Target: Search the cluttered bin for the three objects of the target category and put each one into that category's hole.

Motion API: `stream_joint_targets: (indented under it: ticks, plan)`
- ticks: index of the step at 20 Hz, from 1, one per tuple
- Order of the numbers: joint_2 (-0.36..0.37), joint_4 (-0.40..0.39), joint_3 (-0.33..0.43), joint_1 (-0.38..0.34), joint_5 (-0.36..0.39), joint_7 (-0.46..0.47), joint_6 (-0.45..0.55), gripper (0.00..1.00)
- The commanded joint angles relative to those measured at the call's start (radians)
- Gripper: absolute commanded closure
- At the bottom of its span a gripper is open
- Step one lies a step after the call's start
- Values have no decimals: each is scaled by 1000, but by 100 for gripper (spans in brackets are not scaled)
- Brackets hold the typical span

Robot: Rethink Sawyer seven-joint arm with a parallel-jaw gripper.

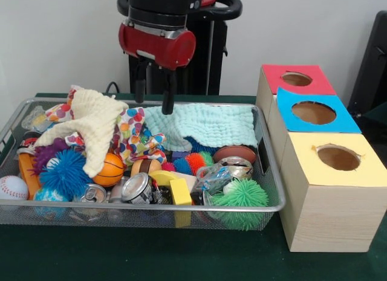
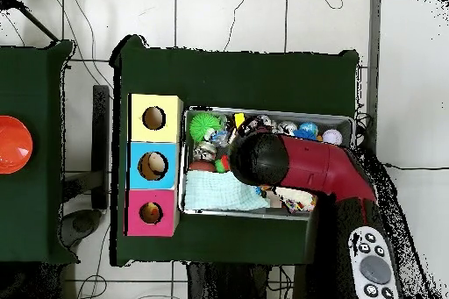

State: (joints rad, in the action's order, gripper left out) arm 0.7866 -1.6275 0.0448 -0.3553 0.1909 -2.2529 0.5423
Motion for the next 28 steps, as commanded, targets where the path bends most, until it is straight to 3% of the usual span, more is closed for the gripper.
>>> stream_joint_targets:
  ticks: [1,9,13,18,25,28]
  plan:
    - [-5,-41,108,12,27,105,99,0]
    - [85,-116,98,30,21,105,116,0]
    - [64,-117,120,-14,38,142,80,0]
    - [40,-80,144,-45,31,162,117,0]
    - [-36,-42,128,-18,64,79,8,0]
    - [-45,-12,118,12,111,99,-10,0]
